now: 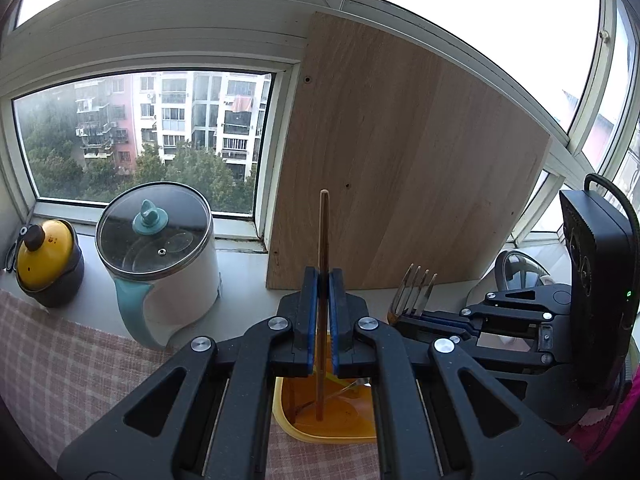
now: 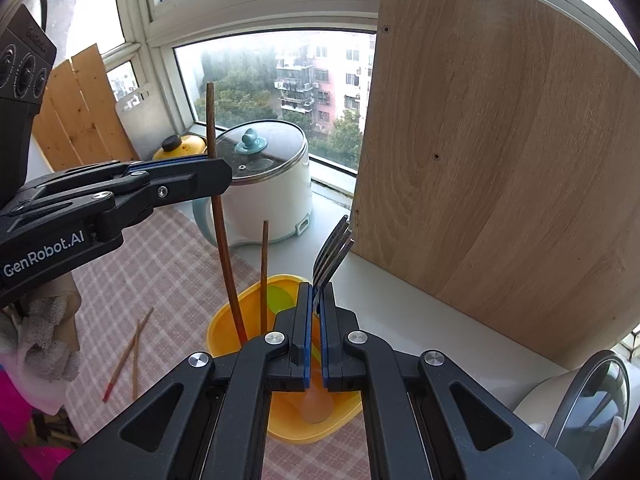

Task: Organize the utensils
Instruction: 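Lower the fork and chopstick into the container and open both grippers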

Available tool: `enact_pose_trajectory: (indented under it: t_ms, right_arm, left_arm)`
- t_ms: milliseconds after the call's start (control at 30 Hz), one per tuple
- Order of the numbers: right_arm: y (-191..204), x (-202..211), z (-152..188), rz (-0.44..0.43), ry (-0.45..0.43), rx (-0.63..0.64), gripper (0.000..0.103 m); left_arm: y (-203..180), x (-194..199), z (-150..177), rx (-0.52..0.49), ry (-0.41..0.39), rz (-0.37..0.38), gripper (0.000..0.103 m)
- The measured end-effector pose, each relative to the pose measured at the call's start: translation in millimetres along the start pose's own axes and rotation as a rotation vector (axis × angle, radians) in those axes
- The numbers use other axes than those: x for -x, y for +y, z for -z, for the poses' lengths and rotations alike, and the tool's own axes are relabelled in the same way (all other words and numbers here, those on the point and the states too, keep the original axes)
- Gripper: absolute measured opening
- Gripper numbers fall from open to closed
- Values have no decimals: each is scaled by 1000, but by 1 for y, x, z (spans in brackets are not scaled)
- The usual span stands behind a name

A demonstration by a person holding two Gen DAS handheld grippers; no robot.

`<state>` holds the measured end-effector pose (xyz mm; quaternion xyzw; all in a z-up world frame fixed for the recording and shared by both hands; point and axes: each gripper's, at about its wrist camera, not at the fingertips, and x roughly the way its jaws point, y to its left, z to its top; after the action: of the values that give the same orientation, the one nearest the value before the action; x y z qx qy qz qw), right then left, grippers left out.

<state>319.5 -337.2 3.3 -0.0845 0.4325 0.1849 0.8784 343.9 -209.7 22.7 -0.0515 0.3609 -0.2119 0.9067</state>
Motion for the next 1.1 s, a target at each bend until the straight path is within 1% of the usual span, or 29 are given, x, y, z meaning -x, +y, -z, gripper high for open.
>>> enact_pose_trajectory:
  t_ms: [167,300,600,700,767,800,867,933,1000,1100]
  right_arm:
    - [4,-9,12,15,24,18,2]
    - [4,-13,19,18,32,24,2]
    - [-2,-15,26,20,37,-13,2]
    - [-2,-11,27,45,32,-10,5]
    - [-2,-8,28,53,28,-10,6]
    - [-1,-5,28,60,21,-9,6]
    - [-1,0,29,69,9,-12,10]
    - [0,5,30,71,-1,-14,23]
    - [2,10,32,76,-13,-10,26]
    - [6,18,34,83,-25,-7,26]
  left_arm:
    - [4,-11,22,-4,47,-15,3]
    - [7,-13,34,-3,69,-22,3]
    - [7,-10,40,-19,79,-27,3]
    - [6,-6,41,-15,80,-27,3]
    - [7,-3,42,-9,80,-27,9]
    - [8,0,43,-6,77,-25,14]
    - [8,5,45,-4,71,-28,14]
    - [9,11,46,1,64,-31,14]
    - [10,17,48,4,57,-35,14]
    - [13,28,51,10,45,-43,14]
